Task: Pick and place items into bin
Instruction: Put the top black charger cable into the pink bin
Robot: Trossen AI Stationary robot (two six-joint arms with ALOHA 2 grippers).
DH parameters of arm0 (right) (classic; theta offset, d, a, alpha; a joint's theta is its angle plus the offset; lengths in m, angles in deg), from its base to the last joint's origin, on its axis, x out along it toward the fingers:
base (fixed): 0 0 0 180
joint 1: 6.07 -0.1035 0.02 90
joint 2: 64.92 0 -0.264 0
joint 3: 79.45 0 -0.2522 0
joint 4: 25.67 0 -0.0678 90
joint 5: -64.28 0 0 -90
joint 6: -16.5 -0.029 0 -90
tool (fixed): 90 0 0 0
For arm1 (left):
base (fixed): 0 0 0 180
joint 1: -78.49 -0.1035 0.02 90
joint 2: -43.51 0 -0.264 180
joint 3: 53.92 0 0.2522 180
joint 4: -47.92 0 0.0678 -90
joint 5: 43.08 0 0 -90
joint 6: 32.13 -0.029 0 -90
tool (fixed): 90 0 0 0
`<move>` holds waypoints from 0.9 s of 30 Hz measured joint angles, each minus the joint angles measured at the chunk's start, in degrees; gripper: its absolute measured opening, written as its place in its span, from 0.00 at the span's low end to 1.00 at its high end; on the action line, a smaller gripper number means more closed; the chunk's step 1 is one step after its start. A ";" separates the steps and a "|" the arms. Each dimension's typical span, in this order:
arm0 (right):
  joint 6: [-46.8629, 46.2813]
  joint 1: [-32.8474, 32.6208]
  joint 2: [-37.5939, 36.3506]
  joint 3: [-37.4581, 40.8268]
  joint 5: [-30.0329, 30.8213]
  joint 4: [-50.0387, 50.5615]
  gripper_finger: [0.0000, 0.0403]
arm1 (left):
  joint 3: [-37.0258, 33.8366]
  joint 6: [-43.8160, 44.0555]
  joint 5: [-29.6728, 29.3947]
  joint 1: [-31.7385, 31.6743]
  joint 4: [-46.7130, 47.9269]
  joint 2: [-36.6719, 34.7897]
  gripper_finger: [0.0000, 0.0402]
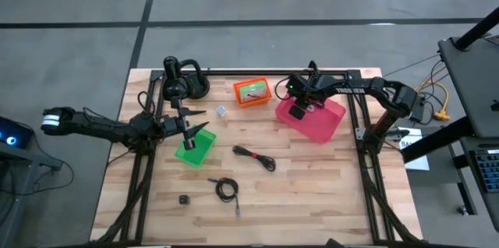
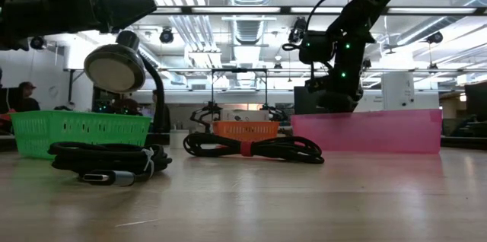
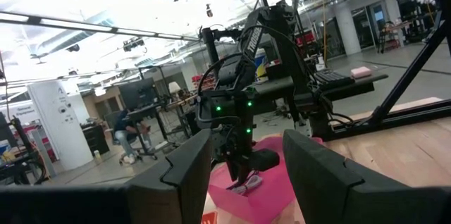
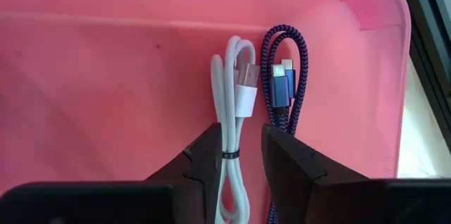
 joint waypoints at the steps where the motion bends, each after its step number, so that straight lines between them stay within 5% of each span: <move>1: -0.01 -0.01 0.00 0.00 0.02 0.01 0.23 | 0.00 0.01 0.00 0.01 0.00 0.00 0.40; 16: -4.91 -0.27 -2.98 -1.98 0.11 -0.86 0.19 | 0.00 0.01 -0.01 0.00 0.00 0.00 0.40; 27: -4.36 -6.98 -8.59 -2.44 0.06 -7.90 0.19 | 0.00 0.01 0.01 0.00 -0.02 0.02 0.40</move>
